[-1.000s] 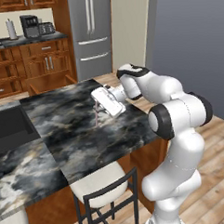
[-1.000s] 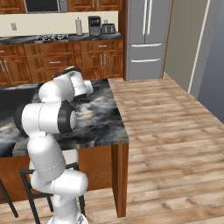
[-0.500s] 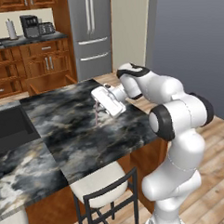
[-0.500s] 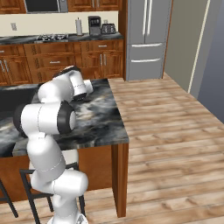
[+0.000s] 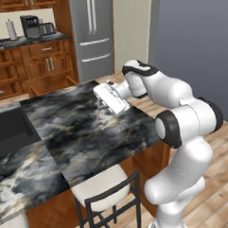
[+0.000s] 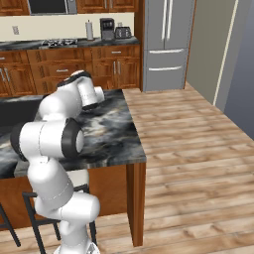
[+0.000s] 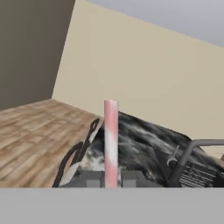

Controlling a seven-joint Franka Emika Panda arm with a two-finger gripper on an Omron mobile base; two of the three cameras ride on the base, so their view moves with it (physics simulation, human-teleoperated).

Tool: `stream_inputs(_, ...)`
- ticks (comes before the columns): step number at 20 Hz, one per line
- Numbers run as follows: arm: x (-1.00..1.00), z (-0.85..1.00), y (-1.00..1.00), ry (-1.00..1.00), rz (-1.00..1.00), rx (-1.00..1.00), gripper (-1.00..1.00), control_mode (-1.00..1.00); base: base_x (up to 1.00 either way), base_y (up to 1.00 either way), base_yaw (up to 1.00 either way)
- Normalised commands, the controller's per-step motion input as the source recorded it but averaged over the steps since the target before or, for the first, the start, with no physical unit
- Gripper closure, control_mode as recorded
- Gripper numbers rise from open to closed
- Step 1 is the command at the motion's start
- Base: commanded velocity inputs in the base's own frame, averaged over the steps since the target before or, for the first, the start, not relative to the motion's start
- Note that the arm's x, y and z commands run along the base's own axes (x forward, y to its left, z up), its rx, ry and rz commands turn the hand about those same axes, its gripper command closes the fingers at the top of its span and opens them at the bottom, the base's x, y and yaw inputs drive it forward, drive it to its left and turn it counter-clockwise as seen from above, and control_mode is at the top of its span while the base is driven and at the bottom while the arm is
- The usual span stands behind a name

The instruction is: Take a straw from the drawer in front and place it inside the glass cup on the dining counter.

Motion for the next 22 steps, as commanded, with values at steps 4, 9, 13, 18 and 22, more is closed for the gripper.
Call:
stream_inputs(4, -0.04, 0.14, 0.0, 0.21, 0.0, 0.02, 1.0, -1.0, 0.0, 0.0, 0.0)
stream_inputs(9, 0.12, -0.03, 0.0, 0.38, 0.0, 0.0, 1.0, -1.0, 0.0, 0.0, 0.0)
stream_inputs(13, 0.36, -0.11, -0.06, 0.38, 0.0, 0.0, 1.0, -1.0, 0.0, 0.0, 0.0)
stream_inputs(18, 0.2, 0.0, -0.23, 0.23, 0.0, 0.0, 1.0, -1.0, 0.0, 0.0, 0.0)
stream_inputs(22, 0.01, 0.0, -0.21, 0.06, 0.0, -0.01, 1.0, -1.0, 0.0, 0.0, 0.0)
